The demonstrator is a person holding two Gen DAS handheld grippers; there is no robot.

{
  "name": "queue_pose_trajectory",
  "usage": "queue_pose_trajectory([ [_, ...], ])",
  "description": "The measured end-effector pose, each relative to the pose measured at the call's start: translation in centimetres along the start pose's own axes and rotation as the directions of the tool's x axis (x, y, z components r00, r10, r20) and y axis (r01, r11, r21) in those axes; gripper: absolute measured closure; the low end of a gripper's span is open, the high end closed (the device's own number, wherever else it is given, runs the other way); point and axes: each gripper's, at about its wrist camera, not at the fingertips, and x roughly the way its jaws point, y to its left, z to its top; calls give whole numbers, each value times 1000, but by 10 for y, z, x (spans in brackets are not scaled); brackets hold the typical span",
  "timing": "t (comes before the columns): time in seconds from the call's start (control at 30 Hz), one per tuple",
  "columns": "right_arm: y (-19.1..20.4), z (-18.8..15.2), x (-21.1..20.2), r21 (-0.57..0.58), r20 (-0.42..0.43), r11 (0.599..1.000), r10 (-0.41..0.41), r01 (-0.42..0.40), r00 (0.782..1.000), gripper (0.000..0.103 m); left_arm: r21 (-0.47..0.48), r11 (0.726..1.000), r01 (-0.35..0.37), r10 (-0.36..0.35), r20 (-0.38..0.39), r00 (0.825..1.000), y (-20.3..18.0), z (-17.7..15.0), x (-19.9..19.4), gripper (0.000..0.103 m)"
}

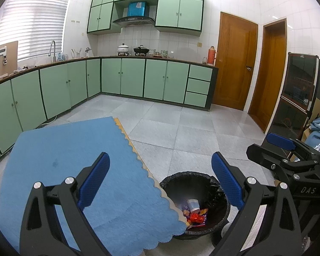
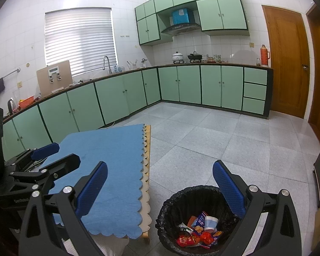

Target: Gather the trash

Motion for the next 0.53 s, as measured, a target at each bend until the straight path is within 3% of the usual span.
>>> queue_pose_trajectory([
  [0.53, -2, -5, 4, 5, -6, 1000, 0, 0, 1000, 6, 7, 1000, -9, 9, -5, 1000, -2, 1, 2, 10],
])
